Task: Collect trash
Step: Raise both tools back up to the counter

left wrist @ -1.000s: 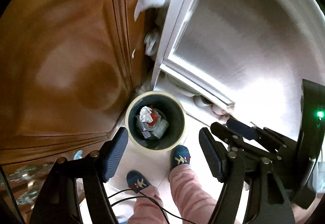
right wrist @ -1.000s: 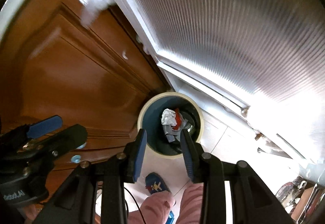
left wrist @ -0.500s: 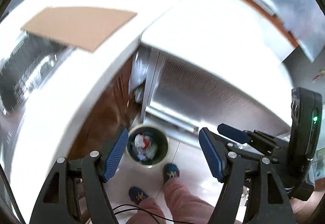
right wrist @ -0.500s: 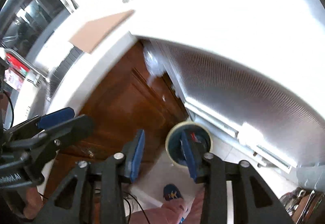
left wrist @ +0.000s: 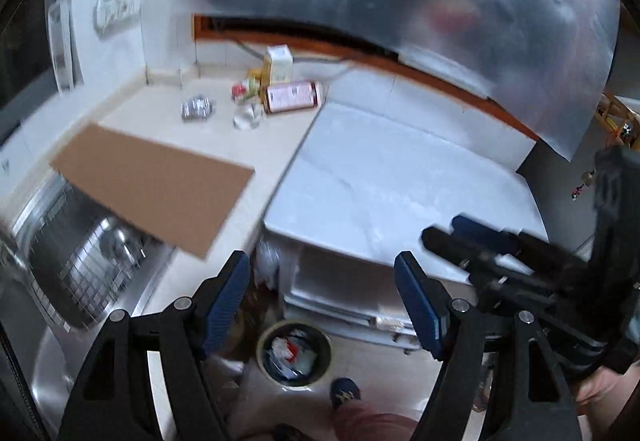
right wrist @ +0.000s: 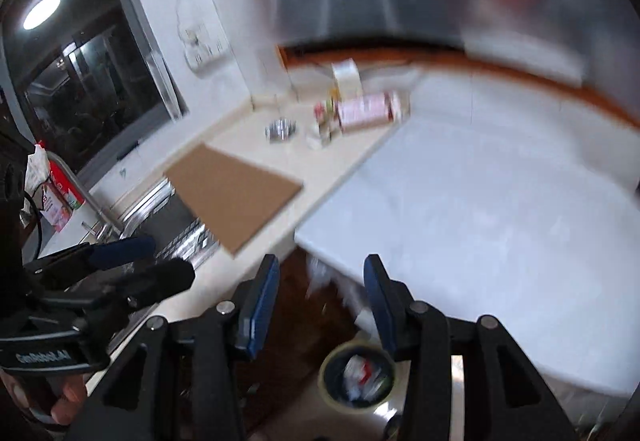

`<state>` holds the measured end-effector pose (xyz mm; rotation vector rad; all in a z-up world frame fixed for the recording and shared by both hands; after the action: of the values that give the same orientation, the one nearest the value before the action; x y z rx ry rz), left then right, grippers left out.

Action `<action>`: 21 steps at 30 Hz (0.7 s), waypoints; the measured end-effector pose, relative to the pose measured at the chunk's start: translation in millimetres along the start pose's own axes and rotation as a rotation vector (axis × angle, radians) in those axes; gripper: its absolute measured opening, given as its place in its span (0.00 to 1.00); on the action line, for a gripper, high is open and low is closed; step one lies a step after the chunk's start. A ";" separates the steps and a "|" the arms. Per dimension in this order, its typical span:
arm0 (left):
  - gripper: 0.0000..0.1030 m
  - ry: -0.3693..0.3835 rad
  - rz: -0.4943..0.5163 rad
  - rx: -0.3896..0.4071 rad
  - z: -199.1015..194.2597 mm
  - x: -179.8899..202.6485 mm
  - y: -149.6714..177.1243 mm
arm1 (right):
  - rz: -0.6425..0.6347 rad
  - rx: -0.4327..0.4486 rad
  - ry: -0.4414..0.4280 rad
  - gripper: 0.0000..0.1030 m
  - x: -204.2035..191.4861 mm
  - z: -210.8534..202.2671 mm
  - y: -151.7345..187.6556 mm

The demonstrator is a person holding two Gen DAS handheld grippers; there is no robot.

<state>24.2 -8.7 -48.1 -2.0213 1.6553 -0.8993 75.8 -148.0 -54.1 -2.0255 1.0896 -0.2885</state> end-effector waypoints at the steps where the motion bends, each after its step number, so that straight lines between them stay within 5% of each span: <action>1: 0.71 -0.010 0.010 0.014 -2.4 0.1 -10.3 | -0.009 0.030 0.010 0.43 1.2 -3.2 -11.9; 11: 0.71 -0.073 -0.017 0.106 8.2 -10.0 -105.2 | -0.054 0.143 0.051 0.43 32.7 19.5 -112.9; 21: 0.71 -0.179 -0.204 0.059 120.1 -58.9 -192.7 | -0.139 0.074 -0.057 0.44 73.1 138.1 -198.2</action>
<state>239.7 81.1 -24.5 -2.1889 1.3316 -0.7955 311.4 -69.0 -9.7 -2.0345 0.8924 -0.3357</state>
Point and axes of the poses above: each gripper's, at about its wrist camera, not at the fingertips, and z roughly the way its jaws point, x to its right, y to its underside, the point moved 6 cm from there along z, roughly the way its jaws point, and after that the axes turned 7 degrees about -z, right-handed, at the moved point
